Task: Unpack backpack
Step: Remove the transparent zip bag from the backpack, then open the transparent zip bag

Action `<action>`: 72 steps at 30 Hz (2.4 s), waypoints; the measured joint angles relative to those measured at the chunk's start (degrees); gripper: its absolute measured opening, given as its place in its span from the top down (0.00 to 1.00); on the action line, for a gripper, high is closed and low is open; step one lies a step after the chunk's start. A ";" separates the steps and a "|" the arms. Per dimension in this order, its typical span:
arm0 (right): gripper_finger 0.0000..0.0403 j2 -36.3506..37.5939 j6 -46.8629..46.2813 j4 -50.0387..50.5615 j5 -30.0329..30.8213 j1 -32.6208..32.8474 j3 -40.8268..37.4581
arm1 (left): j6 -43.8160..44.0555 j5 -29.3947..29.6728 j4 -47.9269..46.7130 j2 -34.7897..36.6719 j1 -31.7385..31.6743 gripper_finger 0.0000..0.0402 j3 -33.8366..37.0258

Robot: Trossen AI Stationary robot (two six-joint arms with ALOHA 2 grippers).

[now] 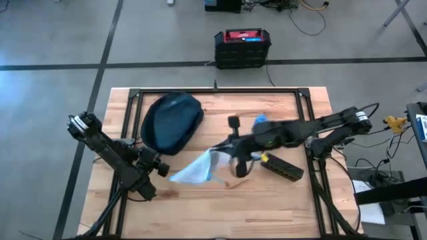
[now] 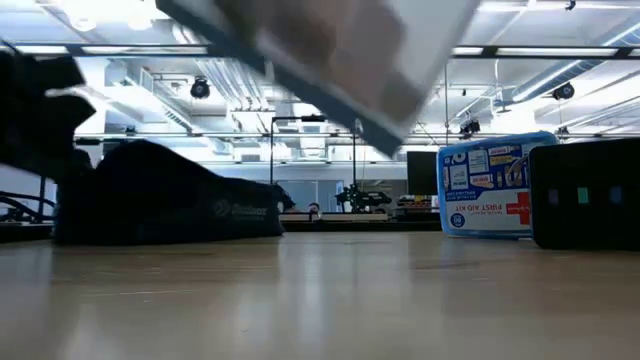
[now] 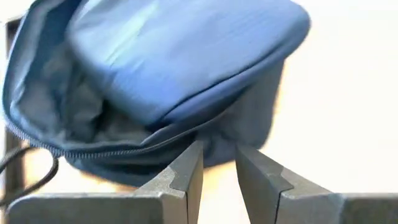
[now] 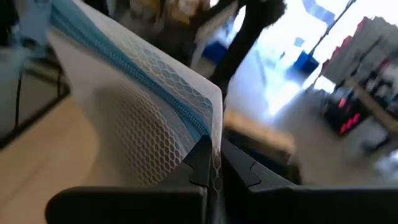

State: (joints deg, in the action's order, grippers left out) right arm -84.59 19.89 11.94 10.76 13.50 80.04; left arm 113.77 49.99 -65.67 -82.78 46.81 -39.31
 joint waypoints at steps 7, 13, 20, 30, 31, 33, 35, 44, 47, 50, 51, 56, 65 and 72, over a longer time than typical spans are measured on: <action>1.00 -9.77 -4.32 -7.16 0.42 0.47 -7.42 | -13.79 11.65 4.12 4.58 0.02 0.80 -7.44; 1.00 -20.28 -4.80 -13.73 1.92 1.00 -7.37 | -45.20 15.32 28.82 1.75 0.14 0.80 -11.56; 1.00 -28.41 -4.55 -18.06 2.32 1.14 -6.48 | -80.45 8.43 63.34 -10.08 0.66 0.80 -10.80; 0.80 -28.32 -5.10 -10.62 -0.23 4.46 -6.38 | -56.28 1.62 45.21 -17.28 0.61 0.80 -10.32; 0.76 -27.95 -5.09 -10.24 -0.23 5.05 -6.38 | -55.03 0.53 44.63 -17.33 0.61 0.80 -9.95; 0.67 -27.32 -5.08 -8.30 -0.28 6.34 -6.38 | -53.55 -2.76 44.69 -17.38 0.61 0.80 -9.28; 0.60 -27.18 -5.32 -7.39 -0.31 7.56 -6.38 | -52.13 -6.30 44.66 -17.38 0.56 0.80 -8.63; 0.46 -29.63 -9.54 -4.31 0.91 8.48 -6.97 | -45.10 -17.71 49.48 -17.27 0.55 0.80 -6.67; 0.46 -31.07 -7.84 -3.54 1.02 6.93 -7.03 | -45.92 -21.84 54.90 -17.27 0.55 0.80 -6.64; 0.47 -31.72 -4.16 -3.84 3.72 4.81 -6.88 | -49.35 -24.64 56.67 -17.38 0.55 0.80 -7.72; 0.47 -31.79 -2.33 -3.95 5.65 4.00 -6.88 | -51.16 -25.21 56.47 -17.36 0.53 0.80 -8.25; 0.48 -31.20 5.64 -4.37 15.05 0.53 -5.30 | -57.16 -23.03 48.89 -15.52 -0.78 0.80 -11.71; 0.46 -28.36 -2.80 -4.83 4.53 2.44 -3.80 | -56.94 -19.52 34.15 -13.66 -0.57 0.80 -19.63; 0.46 -28.95 -7.99 -4.52 3.95 6.91 -5.09 | -59.37 -23.55 36.10 -14.80 3.52 0.80 -20.30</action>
State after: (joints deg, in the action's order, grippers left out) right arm -113.54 11.90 7.41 14.72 20.42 74.95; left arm 54.41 26.44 -29.57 -97.58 50.33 -59.61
